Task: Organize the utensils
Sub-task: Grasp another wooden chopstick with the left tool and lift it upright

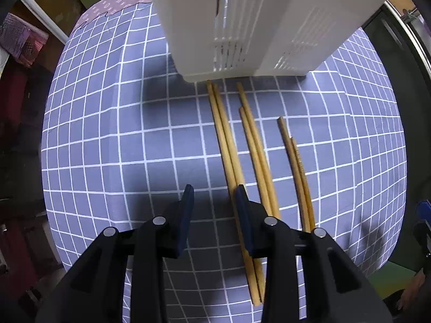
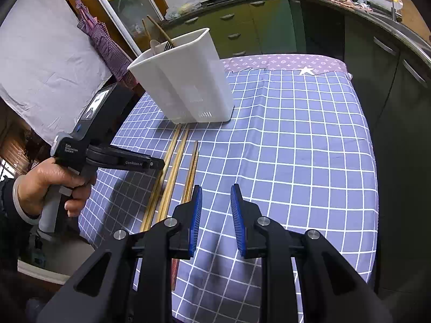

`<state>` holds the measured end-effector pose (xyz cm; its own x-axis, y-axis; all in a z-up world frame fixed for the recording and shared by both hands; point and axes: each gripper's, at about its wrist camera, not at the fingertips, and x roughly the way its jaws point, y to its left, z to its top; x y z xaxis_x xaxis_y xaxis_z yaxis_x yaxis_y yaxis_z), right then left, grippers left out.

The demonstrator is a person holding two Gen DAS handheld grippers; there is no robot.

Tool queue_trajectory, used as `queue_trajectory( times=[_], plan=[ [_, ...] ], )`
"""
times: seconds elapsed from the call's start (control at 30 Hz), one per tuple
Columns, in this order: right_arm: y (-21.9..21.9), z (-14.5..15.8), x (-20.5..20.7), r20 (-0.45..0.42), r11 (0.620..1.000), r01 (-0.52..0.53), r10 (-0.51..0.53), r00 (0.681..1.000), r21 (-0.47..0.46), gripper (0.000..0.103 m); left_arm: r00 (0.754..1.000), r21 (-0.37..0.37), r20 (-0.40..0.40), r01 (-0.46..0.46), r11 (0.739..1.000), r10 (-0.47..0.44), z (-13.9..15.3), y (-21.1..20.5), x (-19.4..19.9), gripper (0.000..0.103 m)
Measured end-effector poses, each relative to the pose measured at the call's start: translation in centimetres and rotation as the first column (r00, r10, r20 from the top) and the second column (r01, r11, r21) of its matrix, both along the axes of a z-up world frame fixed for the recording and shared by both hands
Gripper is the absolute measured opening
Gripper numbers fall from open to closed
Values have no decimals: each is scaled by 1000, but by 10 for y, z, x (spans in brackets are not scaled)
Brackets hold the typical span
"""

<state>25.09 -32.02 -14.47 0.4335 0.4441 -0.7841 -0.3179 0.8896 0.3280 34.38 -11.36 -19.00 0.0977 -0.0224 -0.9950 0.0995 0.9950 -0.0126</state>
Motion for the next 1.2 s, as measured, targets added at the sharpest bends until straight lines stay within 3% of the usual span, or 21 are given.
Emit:
queue_trajectory(
  times=[0.27, 0.43, 0.5, 0.57, 0.77, 1.0, 1.2],
  plan=[
    [9, -2, 2, -12, 1000, -20, 21, 1000, 7, 23, 1000, -12, 0, -14, 1000, 14, -2, 7, 2, 31],
    [10, -1, -1, -9, 1000, -27, 27, 1000, 4, 29, 1000, -2, -6, 1, 1000, -1, -9, 0, 2, 30],
    [8, -1, -1, -7, 1000, -22, 22, 1000, 4, 29, 1000, 4, -5, -1, 1000, 1, -10, 1, 4, 19],
    [6, -1, -1, -9, 1000, -20, 20, 1000, 4, 29, 1000, -2, -12, -16, 1000, 16, -10, 5, 8, 15],
    [7, -6, 1, -20, 1000, -23, 23, 1000, 2, 29, 1000, 7, 0, -17, 1000, 17, -12, 5, 13, 15],
    [8, -10, 2, -43, 999, -27, 26, 999, -33, 29, 1000, -2, 4, 14, 1000, -14, -5, 1, 10, 7],
    [25, -23, 13, -114, 995, -72, 64, 991, -67, 29, 992, -9, 113, 58, 998, -56, 16, 21, -8, 6]
  ],
)
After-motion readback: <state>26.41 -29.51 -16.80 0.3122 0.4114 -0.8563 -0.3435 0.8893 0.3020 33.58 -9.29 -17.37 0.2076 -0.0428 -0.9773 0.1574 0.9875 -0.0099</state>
